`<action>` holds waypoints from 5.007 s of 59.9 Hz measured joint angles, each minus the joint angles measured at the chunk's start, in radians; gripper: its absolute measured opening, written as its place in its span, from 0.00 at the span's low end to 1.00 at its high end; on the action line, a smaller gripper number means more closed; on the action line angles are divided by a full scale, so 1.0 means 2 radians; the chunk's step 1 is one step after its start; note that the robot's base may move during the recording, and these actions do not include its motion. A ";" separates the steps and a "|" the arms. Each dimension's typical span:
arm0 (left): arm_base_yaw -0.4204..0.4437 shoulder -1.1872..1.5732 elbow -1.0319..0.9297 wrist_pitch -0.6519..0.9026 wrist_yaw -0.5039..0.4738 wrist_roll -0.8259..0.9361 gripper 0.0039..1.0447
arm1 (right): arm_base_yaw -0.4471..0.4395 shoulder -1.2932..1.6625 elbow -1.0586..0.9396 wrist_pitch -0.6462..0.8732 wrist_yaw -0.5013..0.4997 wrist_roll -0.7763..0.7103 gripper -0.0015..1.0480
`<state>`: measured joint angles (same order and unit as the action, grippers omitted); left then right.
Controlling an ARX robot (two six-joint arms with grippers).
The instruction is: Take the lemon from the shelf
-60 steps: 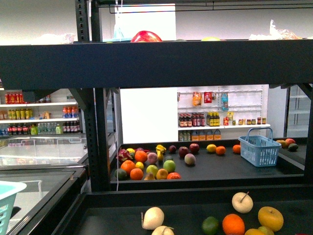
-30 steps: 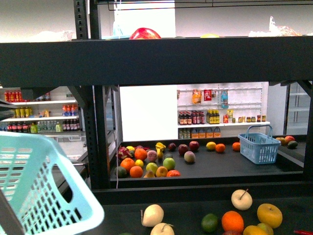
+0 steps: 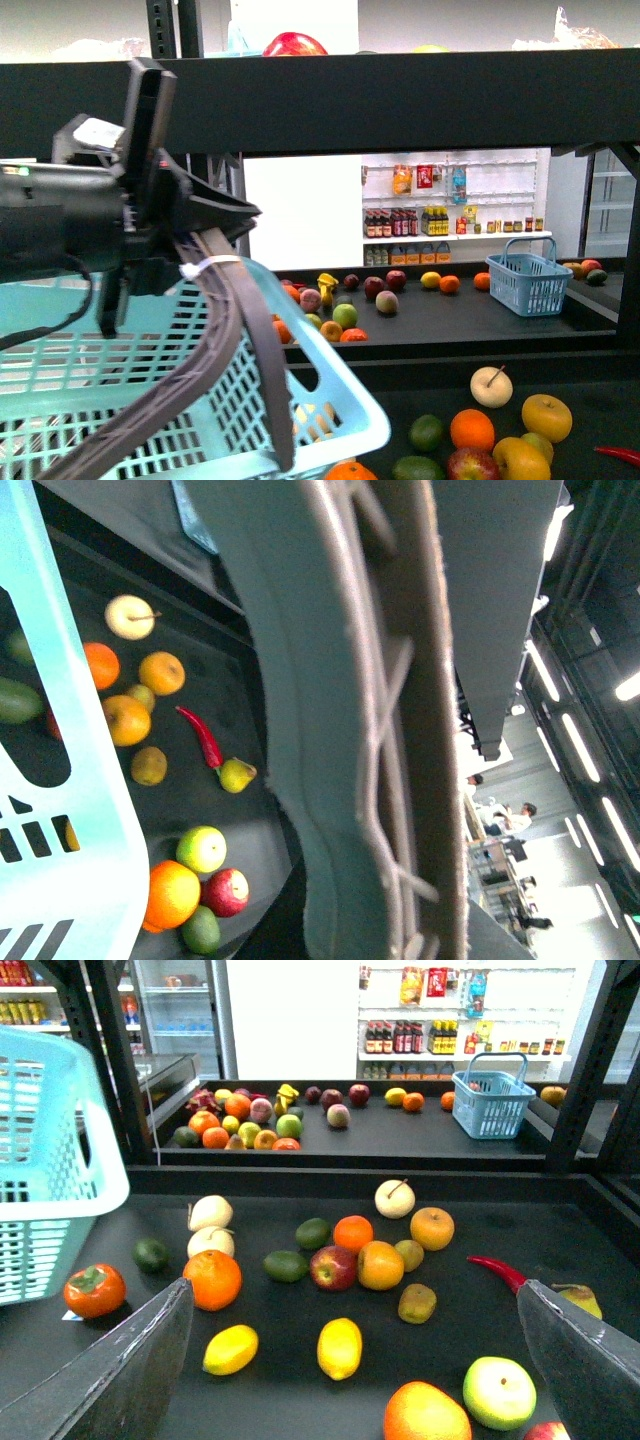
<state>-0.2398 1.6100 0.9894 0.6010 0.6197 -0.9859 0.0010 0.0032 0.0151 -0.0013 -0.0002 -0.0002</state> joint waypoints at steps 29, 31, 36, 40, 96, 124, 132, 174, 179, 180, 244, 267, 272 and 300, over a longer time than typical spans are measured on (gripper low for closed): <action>-0.080 0.085 0.080 0.009 -0.042 -0.015 0.06 | 0.000 0.000 0.000 0.000 0.000 0.000 0.93; -0.082 0.088 0.081 0.007 -0.043 -0.015 0.06 | 0.000 0.000 0.000 0.000 0.000 0.000 0.93; -0.083 0.089 0.081 0.005 -0.043 -0.016 0.06 | 0.011 0.023 0.016 -0.046 0.049 0.008 0.93; -0.082 0.089 0.081 0.004 -0.045 -0.016 0.06 | -0.003 0.112 0.060 -0.124 0.088 0.020 0.93; -0.082 0.089 0.082 0.004 -0.047 -0.013 0.06 | -0.030 1.167 0.557 0.150 -0.024 -0.072 0.93; -0.082 0.089 0.082 0.004 -0.048 -0.012 0.06 | 0.001 1.320 0.768 0.087 0.029 -0.077 0.93; -0.082 0.089 0.082 0.004 -0.047 -0.013 0.06 | 0.006 1.343 0.813 0.065 0.034 -0.073 0.93; -0.082 0.089 0.082 0.004 -0.047 -0.013 0.06 | 0.007 1.412 0.909 0.004 0.054 -0.049 0.77; -0.082 0.089 0.082 0.004 -0.047 -0.012 0.06 | 0.005 1.413 0.910 0.004 0.053 -0.049 0.67; -0.082 0.089 0.082 0.004 -0.047 -0.013 0.06 | 0.004 1.413 0.910 0.004 0.052 -0.049 0.65; -0.082 0.089 0.082 0.004 -0.047 -0.013 0.06 | 0.011 0.895 0.584 0.124 -0.159 0.091 0.60; -0.082 0.089 0.082 0.004 -0.048 -0.012 0.06 | 0.089 0.888 0.555 0.132 -0.164 0.123 0.60; -0.082 0.089 0.082 0.004 -0.048 -0.013 0.06 | 0.105 0.896 0.550 0.141 -0.162 0.124 0.60; -0.082 0.089 0.082 0.004 -0.048 -0.013 0.06 | 0.116 0.911 0.548 0.165 -0.147 0.124 0.94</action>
<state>-0.4038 1.7889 1.1526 0.6086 0.5236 -1.0115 0.2333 1.8248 1.1118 0.3283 -0.2951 0.2485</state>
